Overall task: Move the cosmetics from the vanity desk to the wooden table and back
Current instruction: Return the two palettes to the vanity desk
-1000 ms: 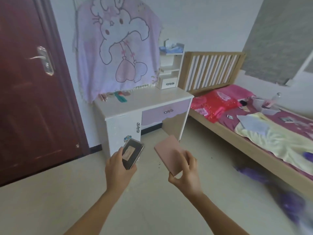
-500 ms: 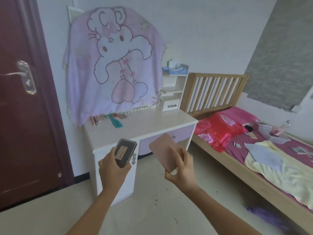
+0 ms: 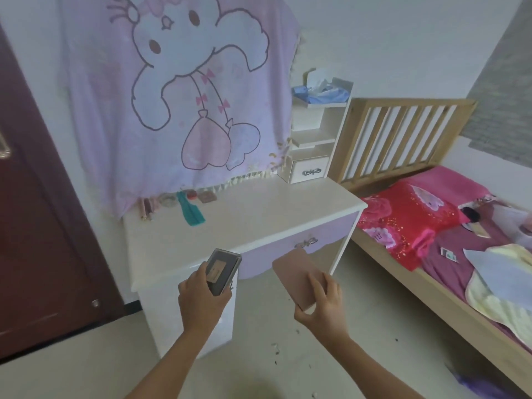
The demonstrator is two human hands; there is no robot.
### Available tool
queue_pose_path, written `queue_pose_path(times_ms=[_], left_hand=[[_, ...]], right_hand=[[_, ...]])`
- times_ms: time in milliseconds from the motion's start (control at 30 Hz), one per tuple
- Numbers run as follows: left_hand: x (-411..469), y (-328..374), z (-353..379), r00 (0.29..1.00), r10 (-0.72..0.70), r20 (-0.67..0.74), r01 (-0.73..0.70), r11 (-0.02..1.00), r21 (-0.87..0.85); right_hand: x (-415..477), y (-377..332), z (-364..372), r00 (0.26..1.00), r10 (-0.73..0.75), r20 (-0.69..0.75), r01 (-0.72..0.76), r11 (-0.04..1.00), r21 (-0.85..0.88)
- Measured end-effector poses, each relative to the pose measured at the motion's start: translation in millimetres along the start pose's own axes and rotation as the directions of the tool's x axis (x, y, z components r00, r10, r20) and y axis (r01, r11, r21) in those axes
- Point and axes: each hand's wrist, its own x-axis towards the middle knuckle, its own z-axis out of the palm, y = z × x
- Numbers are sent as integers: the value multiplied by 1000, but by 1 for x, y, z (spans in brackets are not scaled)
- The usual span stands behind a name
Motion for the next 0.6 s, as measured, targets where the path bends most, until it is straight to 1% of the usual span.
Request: queue_pose_path(times_ms=[100,200,300,400,533,600], left_hand=[[38,18,37,1000,-8,-24,8,1000,22],[71,42,69,998,-22,-55,23,999,30],[94,56,97,995,-59,-83,62,997,40],[110,55,121,988,-115,-103,117,993,17],[122,41,143,976,-195,-97,200,979,45],[135,38,152,969,-224,-105,232,971,62]], right_hand=[[49,30,14,999,-7,40,6,1000,23],[94,58,24,998,-7,63,2,997,83],[130,84,36,993,-75,90,65,992,107],[160,108,55,980,-162,113,149,982,117],[177,126,92,977,-177,119,156,973,169],[185,130,110,971,-182,154,154,972,176]])
